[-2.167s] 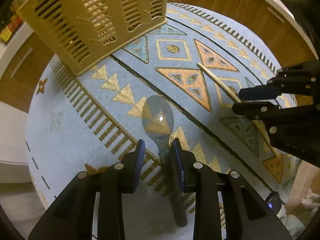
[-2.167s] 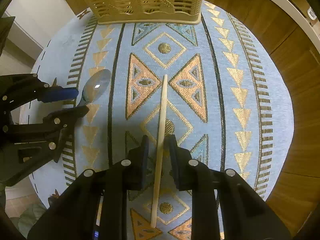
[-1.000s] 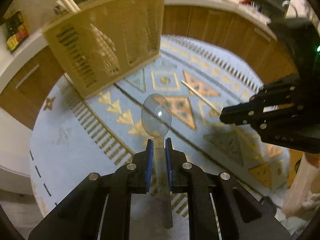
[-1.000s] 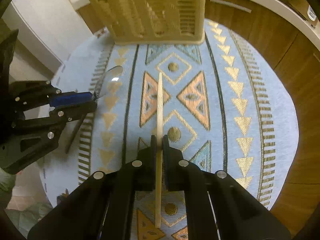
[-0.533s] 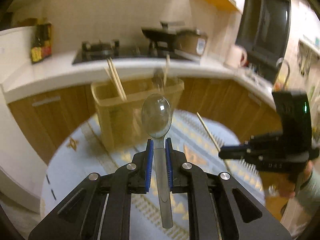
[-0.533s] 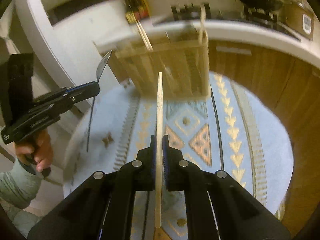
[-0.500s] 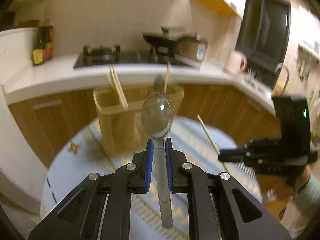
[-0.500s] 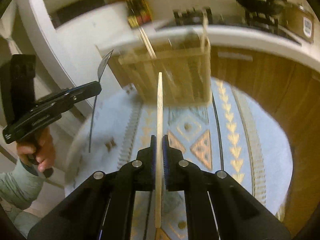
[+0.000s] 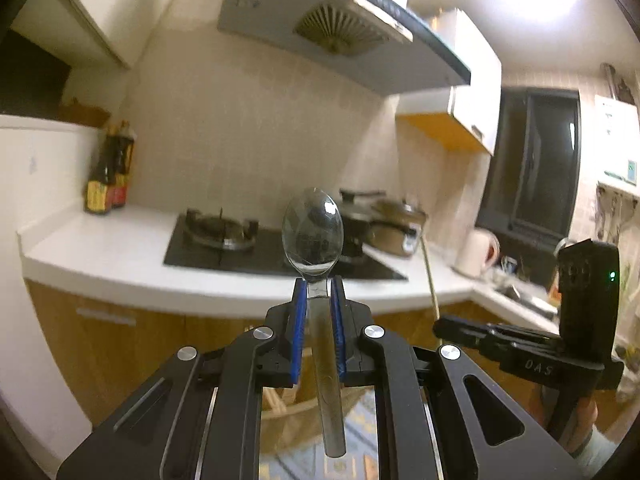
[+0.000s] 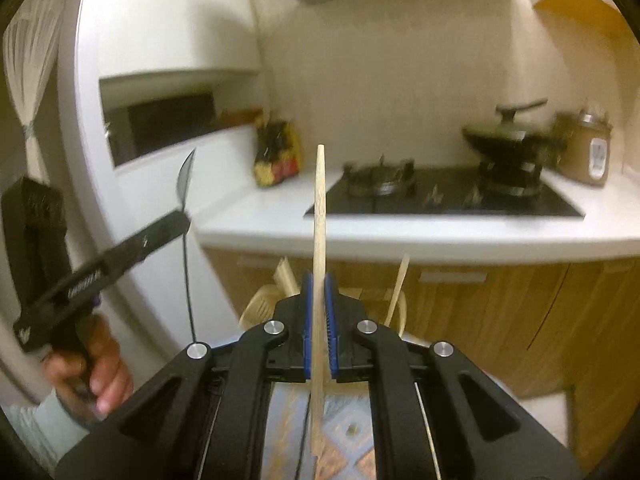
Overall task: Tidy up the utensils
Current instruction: 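Lift the spoon with the left tool while the right tool carries the chopstick over the holder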
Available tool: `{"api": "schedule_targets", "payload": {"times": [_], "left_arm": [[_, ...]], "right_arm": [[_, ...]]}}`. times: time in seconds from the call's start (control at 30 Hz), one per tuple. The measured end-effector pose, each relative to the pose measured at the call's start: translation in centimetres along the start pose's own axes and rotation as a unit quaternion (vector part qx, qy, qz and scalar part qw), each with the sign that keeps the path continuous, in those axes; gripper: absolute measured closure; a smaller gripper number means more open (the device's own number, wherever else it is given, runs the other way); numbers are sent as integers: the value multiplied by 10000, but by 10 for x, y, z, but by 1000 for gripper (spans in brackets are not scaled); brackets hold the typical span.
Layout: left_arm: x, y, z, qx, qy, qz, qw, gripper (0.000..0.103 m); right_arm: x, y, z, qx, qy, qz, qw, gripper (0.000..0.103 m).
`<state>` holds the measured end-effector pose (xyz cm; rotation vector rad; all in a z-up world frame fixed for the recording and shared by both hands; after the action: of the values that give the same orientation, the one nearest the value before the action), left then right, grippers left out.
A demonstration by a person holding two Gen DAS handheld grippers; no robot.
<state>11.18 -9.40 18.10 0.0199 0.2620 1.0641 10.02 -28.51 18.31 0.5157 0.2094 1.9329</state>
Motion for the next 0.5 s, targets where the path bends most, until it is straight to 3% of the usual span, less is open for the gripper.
{"api": "schedule_targets", "payload": {"times": [0.27,0.5], "left_arm": [[3,-36,1,-496,57,393,9980,93],[12,-65,-22,-541,131,492,9972,93]], "right_arm": [[-16,-23,37,-1003,186,-745,9920,98],[-34,-60,27,-1202,166,-937,9882,99]]}}
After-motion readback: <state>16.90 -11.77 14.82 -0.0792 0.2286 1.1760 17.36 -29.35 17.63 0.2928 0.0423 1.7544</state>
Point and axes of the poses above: each gripper's, at about its wrist camera, not at the fingertips, and y roughly against the way its jaws point, x to its left, z to its top, the point moved 4 cm from there along -y, roughly the way its jaws point, and after that the axes turned 3 degrees about -y, right-handed, at the moved point
